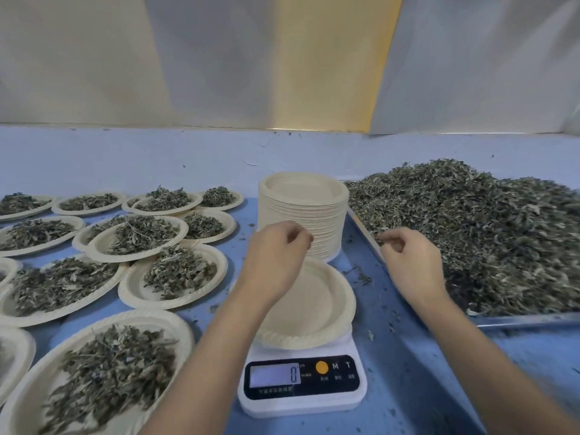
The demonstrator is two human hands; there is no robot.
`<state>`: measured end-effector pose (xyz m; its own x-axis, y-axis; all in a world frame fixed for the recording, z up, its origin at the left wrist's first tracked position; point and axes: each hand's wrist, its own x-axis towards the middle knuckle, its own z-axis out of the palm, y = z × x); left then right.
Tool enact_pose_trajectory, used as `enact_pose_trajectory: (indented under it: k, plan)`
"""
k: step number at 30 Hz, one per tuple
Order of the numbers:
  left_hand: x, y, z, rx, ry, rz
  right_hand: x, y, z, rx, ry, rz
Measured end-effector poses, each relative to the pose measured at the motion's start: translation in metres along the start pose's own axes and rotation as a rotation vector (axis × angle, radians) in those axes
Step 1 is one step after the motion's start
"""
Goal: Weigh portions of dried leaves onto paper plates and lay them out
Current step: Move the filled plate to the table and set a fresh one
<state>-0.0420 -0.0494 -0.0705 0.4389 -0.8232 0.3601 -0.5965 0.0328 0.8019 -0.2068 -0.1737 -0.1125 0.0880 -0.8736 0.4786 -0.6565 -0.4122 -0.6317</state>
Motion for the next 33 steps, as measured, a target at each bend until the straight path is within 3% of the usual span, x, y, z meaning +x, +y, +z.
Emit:
enact_pose_trajectory:
  k: [2, 4, 8, 10, 12, 19, 25, 29, 33]
  plan:
    - [0.001, 0.011, 0.016, -0.017, -0.026, 0.046, 0.014, 0.019, -0.009, -0.244, -0.059, -0.038]
    - [0.003, 0.021, 0.03, -0.038, -0.057, 0.09, 0.023, 0.038, -0.017, -0.407, -0.244, 0.061]
    - [0.006, 0.037, 0.047, -0.088, -0.091, 0.134, 0.026, 0.074, -0.014, -0.552, -0.665, 0.277]
    - [0.006, 0.042, 0.053, -0.108, -0.108, 0.143, 0.026, 0.083, -0.006, -0.548, -0.759, 0.315]
    - [0.007, 0.044, 0.058, -0.128, -0.112, 0.154, 0.032, 0.085, 0.001, -0.553, -0.755, 0.294]
    - [0.011, 0.042, 0.061, -0.216, -0.093, 0.155, 0.054, 0.078, 0.014, -0.495, -0.625, -0.037]
    - [0.015, 0.038, 0.054, -0.301, -0.056, 0.129, 0.053, 0.064, 0.012, -0.72, -0.549, -0.284]
    - [0.016, 0.039, 0.051, -0.324, -0.046, 0.122, 0.051, 0.061, 0.015, -0.636, -0.55, -0.239]
    - [0.016, 0.039, 0.044, -0.356, -0.028, 0.109, 0.054, 0.064, 0.012, -0.326, -0.424, -0.052]
